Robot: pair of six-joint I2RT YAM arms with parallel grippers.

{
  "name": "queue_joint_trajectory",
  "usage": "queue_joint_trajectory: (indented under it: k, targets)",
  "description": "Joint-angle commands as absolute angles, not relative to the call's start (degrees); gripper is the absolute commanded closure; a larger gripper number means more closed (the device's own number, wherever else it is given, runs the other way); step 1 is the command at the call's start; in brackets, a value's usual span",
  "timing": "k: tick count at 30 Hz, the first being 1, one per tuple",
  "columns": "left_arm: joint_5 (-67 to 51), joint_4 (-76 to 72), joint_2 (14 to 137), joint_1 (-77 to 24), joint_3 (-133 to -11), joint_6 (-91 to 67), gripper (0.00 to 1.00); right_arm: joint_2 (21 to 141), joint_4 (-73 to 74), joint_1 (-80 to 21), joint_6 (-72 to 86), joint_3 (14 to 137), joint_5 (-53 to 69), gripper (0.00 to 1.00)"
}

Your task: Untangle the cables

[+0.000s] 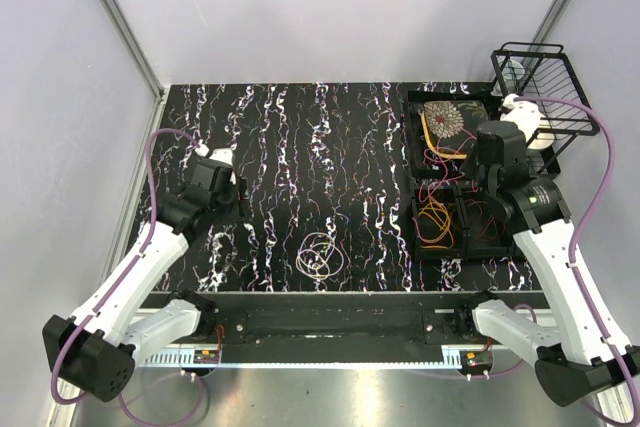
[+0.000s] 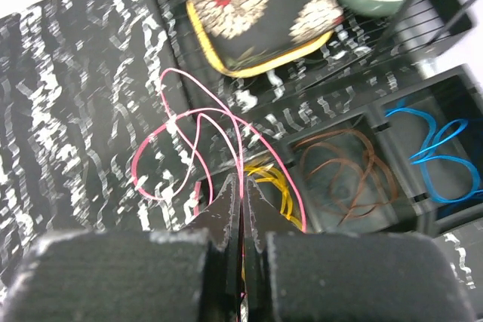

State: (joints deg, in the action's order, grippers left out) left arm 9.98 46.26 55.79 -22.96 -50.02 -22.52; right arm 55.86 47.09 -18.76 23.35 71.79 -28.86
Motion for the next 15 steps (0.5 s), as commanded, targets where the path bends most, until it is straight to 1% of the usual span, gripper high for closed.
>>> queue_joint_trajectory:
  k: [1, 4, 8, 15]
  targets:
    - [11.9, 44.3, 54.4, -23.6, -50.3, -22.7, 0.36, 56.9, 41.3, -16.8, 18.9, 72.7, -35.1, 1.00]
    - [11.8, 44.4, 54.9, -23.6, -50.3, -22.6, 0.36, 58.0, 39.2, -15.7, 16.9, 72.1, -36.7, 1.00]
    - [12.3, 44.6, 54.8, -24.0, -50.3, -22.7, 0.36, 57.7, 37.4, -15.2, 16.7, 70.1, -35.9, 1.00]
    - [12.4, 44.6, 54.9, -24.3, -50.2, -22.8, 0.36, 53.8, 35.5, -15.2, 18.5, 59.6, -32.7, 1.00]
